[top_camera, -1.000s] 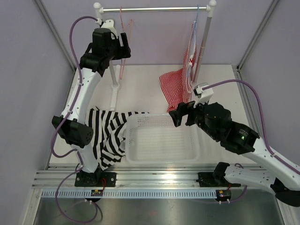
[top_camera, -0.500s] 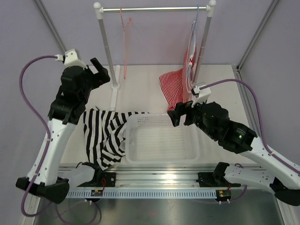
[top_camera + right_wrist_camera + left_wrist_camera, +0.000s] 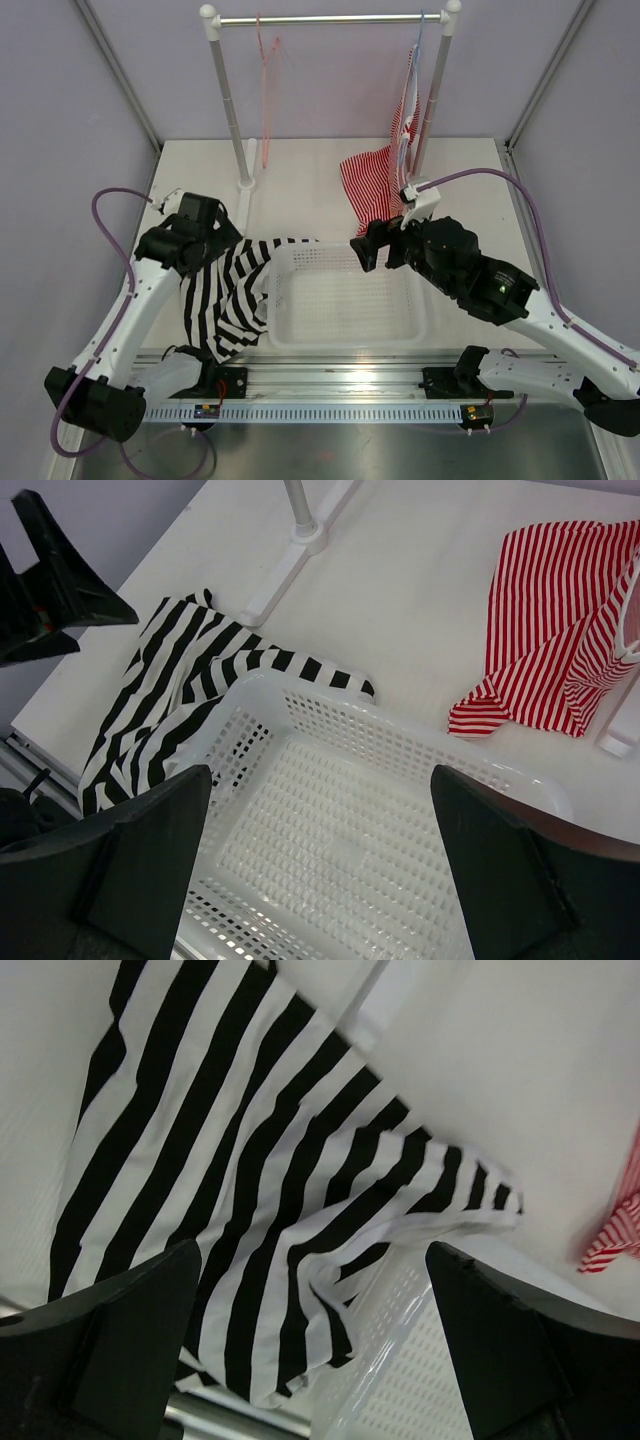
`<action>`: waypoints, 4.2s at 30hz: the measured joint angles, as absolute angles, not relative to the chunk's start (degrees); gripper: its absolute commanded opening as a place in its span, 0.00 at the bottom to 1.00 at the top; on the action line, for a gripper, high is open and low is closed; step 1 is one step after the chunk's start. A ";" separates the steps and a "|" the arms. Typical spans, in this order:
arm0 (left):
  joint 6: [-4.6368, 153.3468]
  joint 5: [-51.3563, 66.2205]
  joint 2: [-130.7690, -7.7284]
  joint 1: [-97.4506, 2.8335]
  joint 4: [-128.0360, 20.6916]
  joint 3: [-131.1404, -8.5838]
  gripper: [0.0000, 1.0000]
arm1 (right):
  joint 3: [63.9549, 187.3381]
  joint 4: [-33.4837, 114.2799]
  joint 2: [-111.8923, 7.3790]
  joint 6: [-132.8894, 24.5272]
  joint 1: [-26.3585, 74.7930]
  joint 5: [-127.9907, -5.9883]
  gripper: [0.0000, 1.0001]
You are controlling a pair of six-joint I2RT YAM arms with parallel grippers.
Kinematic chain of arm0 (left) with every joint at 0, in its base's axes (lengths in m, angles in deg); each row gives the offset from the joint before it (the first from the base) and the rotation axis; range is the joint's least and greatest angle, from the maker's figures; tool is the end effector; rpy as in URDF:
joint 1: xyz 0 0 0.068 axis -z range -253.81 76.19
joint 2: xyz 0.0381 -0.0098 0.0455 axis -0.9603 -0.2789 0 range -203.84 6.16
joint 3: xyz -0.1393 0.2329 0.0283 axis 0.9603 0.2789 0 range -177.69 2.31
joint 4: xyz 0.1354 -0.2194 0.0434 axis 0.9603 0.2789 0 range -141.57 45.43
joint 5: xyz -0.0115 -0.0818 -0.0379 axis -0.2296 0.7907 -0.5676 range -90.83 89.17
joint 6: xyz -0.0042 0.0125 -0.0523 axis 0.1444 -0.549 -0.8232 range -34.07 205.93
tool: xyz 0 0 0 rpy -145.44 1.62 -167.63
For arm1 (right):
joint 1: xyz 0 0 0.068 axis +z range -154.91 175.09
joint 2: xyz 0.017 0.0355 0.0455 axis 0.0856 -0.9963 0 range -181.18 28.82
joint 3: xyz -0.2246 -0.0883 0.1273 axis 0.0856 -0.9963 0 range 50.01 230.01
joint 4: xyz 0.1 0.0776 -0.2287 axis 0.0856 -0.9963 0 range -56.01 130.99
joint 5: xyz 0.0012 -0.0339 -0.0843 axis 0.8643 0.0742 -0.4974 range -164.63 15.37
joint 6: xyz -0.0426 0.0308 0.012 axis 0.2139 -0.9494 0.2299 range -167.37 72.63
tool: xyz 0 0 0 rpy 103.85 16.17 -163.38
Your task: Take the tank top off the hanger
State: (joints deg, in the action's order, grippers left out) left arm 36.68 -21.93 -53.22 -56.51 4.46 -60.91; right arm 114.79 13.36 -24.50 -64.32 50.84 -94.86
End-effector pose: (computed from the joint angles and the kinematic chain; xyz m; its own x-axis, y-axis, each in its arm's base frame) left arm 0.1868 -0.0448 0.3323 -0.5429 -0.5713 -0.6155 -0.5279 0.8022 -0.2788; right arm 0.1190 0.1531 0.4027 -0.3217 0.0138 -0.9467 -0.5173 0.8349 0.1879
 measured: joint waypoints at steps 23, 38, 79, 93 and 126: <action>30.49 -12.10 -77.63 -56.31 -10.64 -41.55 0.97 | 113.08 15.02 -24.71 -64.91 50.84 -93.07 1.00; 22.93 -19.51 -73.48 -56.70 -10.09 -39.25 0.00 | 112.67 15.50 -21.00 -64.08 50.84 -91.91 1.00; 57.40 7.36 -49.48 -41.12 10.54 -83.67 0.00 | 123.31 6.10 -16.78 -60.67 50.84 -106.09 1.00; 56.09 3.92 -72.34 -18.39 4.92 -84.45 0.00 | 123.88 4.09 -15.08 -60.69 50.84 -107.12 1.00; 51.19 -10.70 -78.51 -14.17 -16.08 -71.36 0.99 | 122.02 1.18 -15.56 -60.64 50.79 -114.38 0.99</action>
State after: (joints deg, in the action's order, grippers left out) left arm 51.19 -10.70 -78.51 -14.17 -16.08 -71.36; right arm 122.02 1.18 -15.56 -60.64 50.79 -114.38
